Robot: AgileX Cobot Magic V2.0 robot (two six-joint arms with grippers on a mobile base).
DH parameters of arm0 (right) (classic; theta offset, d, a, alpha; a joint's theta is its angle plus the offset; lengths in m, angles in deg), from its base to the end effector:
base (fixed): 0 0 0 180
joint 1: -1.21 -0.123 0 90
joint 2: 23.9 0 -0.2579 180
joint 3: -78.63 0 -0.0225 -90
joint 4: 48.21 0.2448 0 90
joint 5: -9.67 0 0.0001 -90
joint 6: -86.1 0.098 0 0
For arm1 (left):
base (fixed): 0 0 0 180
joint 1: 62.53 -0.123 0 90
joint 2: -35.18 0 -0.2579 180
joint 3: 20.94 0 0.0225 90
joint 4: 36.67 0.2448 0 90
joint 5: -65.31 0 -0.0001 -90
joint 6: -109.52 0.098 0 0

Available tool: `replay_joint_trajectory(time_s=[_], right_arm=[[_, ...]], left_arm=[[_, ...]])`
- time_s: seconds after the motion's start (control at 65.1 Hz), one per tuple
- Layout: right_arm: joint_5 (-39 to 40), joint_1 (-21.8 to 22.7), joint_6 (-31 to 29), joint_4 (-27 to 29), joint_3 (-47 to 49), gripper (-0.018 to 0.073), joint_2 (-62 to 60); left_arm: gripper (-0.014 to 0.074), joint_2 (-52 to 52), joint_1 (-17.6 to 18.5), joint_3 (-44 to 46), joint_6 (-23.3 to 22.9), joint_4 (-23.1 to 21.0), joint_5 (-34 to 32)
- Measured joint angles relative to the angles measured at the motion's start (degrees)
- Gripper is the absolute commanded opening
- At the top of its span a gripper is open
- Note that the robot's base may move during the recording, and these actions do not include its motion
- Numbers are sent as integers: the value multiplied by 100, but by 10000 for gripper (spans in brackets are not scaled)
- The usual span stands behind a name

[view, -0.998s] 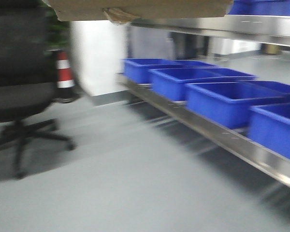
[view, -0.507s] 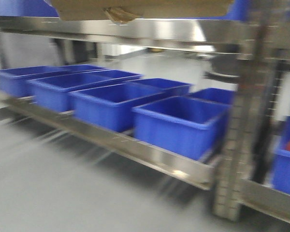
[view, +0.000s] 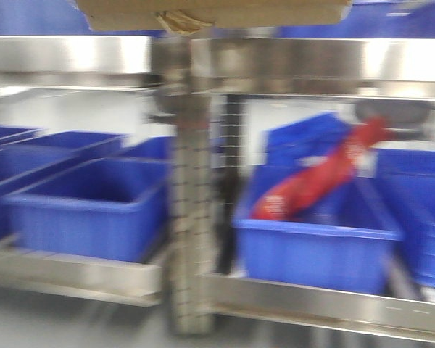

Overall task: Stack two boxes on right shelf middle
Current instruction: 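Turn and approach the shelf rack holding the boxes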

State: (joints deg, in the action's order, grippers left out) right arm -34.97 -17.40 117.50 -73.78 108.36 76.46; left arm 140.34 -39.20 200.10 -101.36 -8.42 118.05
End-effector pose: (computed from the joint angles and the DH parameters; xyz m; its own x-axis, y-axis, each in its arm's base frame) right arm 0.3471 0.0855 0.4436 -0.3597 0.0982 -0.9279 0.0412 0.9951 0.0893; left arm 0.3463 -0.1091 0.4630 -0.3651 -0.0670 -0.9285 -0.0329 0.9977 -0.0591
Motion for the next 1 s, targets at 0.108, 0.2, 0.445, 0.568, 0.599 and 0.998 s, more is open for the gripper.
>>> replay_joint_trajectory(time_s=[0.108,0.2,0.445,0.568,0.599,0.998], right_arm=[[0,0,0,0,0,-154,0],[0,0,0,0,0,-154,0],[0,0,0,0,0,-154,0],[0,0,0,0,0,-154,0],[0,0,0,0,0,-154,0],[1,0,0,0,0,-154,0]], left_arm=[[-111,0,0,0,0,0,0],[-111,0,0,0,0,0,0],[-111,0,0,0,0,-11,0],[-111,0,0,0,0,-11,-12],[-111,0,0,0,0,-11,-12],[-111,0,0,0,0,-2,-12]])
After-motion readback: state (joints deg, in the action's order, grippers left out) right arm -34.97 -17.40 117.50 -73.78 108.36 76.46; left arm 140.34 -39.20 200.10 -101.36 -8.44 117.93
